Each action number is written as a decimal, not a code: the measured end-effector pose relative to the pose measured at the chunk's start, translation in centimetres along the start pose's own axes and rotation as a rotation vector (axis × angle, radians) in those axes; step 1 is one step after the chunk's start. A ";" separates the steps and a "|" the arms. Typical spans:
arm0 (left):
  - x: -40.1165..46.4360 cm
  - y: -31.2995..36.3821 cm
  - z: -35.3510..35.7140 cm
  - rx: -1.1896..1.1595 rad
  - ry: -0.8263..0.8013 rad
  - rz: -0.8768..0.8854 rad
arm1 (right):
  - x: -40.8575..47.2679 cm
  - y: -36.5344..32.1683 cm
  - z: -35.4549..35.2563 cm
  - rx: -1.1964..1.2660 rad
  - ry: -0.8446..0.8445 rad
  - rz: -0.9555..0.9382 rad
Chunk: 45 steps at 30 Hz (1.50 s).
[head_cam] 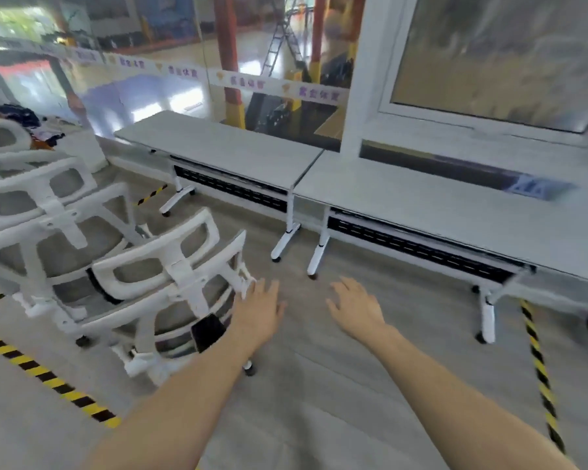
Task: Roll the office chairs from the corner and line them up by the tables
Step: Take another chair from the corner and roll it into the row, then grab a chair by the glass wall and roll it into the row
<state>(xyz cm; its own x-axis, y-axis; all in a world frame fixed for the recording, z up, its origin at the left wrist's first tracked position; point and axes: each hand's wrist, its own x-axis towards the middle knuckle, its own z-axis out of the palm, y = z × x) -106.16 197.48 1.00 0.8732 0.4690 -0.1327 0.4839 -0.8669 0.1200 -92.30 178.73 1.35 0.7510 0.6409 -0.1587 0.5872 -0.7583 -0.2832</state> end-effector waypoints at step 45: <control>-32.0 151.4 15.9 0.023 -0.237 1.483 | -85.3 112.4 -24.8 0.138 0.755 1.483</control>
<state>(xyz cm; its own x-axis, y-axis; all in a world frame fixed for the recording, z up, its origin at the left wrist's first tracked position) -61.77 48.56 7.76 0.5254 -0.8488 -0.0600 -0.8102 -0.5206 0.2695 -82.90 35.82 6.47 0.5863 -0.8037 0.1014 -0.7169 -0.5731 -0.3970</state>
